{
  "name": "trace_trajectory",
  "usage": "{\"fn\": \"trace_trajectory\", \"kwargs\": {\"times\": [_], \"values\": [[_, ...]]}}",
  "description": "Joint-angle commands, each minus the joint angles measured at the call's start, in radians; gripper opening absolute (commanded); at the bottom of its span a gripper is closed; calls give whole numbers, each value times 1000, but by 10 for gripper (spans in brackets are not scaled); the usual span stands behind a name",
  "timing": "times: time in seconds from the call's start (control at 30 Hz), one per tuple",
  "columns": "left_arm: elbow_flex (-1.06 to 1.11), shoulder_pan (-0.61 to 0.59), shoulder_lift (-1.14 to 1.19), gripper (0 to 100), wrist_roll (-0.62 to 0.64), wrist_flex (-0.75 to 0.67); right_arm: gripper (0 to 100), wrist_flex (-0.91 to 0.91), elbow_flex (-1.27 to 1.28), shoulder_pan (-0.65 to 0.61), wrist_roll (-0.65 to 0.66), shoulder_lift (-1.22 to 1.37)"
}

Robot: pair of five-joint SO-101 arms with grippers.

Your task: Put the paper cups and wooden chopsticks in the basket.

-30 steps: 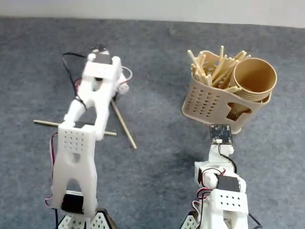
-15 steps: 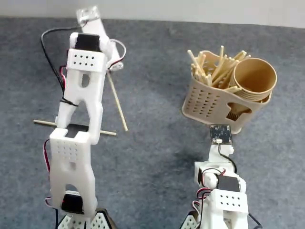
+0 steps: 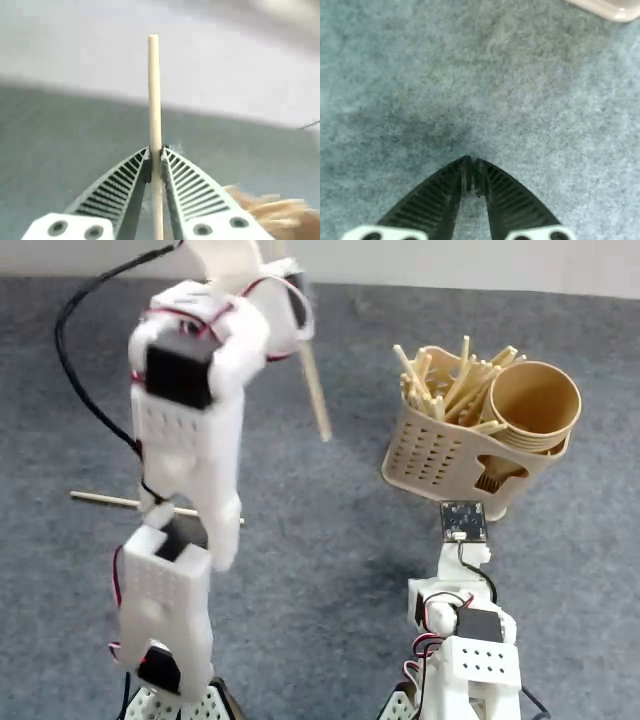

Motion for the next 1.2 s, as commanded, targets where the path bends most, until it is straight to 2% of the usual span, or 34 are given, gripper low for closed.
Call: {"fn": "trace_trajectory", "kwargs": {"times": [0.0,0.27,0.53,0.73,0.93,1.17], "values": [[-114,127,-68,7,-5,-166,41,-22,2,5,12,1],[-105,274,-58,7,-17,-488,41,-22,2,5,12,1],[-113,426,44,6,-336,-624,41,-22,2,5,12,1],[-113,423,176,6,-391,-750,41,-22,2,22,12,1],[-113,415,239,6,-391,-776,41,-22,1,35,12,1],[-113,414,272,5,-391,-695,41,-22,1,35,12,1]]}}
